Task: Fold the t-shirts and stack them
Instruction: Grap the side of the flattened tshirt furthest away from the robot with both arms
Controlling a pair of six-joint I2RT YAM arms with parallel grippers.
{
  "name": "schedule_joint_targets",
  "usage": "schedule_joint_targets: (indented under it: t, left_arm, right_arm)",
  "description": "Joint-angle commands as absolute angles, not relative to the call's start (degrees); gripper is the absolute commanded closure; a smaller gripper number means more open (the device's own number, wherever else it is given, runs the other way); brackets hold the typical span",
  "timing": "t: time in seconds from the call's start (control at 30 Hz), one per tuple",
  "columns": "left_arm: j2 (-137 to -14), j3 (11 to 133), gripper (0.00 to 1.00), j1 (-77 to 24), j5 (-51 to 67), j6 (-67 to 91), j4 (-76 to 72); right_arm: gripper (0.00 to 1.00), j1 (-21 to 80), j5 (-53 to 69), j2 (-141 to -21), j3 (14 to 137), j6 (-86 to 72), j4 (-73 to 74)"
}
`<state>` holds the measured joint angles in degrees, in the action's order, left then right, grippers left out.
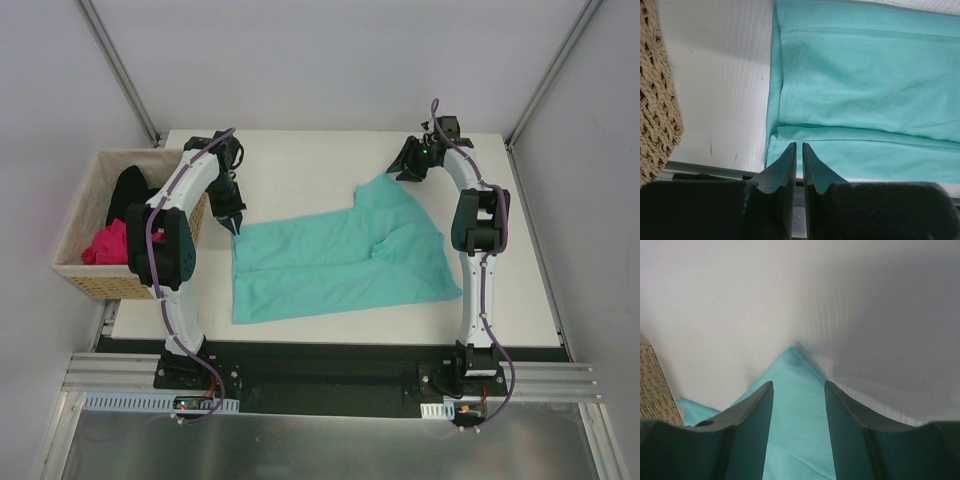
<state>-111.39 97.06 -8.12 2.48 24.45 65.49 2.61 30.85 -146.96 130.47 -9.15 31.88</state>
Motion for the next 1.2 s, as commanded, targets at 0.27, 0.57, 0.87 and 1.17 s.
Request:
schedule_joint_targets:
  t: [0.27, 0.57, 0.87, 1.17]
  left_arm:
    - [-111.1, 100.5, 0.91, -7.2, 1.7, 24.1, 69.2]
    - [-110.7, 100.1, 0.91, -6.9, 1.8, 24.5, 70.0]
    - [-109.1, 99.9, 0.91, -6.7, 1.8, 25.3, 71.4]
    - [-108.4, 100.3, 0.91, -6.5, 1.6, 27.0, 72.5]
  right_arm:
    - [0.52, 2.4, 34.0, -146.4, 131.1, -11.2, 30.7]
    - [0.52, 2.2, 35.6, -147.5, 131.0, -12.5, 30.8]
    - [0.53, 2.0, 37.8, -147.6, 128.1, -14.6, 28.8]
    - [0.53, 0.4, 38.1, -147.4, 128.3, -16.2, 25.7]
